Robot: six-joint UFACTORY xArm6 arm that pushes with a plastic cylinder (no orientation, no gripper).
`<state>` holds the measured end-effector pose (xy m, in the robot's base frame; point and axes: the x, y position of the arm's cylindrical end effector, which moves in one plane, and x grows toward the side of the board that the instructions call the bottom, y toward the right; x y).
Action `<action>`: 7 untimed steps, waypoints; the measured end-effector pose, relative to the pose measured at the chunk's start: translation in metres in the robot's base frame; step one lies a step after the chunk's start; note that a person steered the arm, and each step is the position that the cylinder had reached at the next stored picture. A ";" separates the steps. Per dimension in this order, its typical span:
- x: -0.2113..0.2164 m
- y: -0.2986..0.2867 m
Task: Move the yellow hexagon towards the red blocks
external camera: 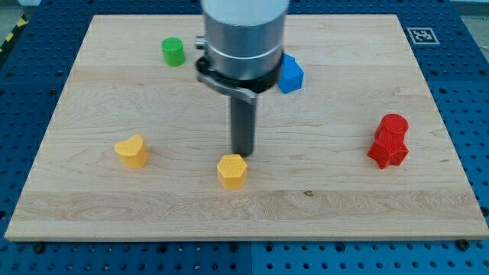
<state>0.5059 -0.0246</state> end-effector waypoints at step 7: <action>0.006 0.102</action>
<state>0.5116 0.0778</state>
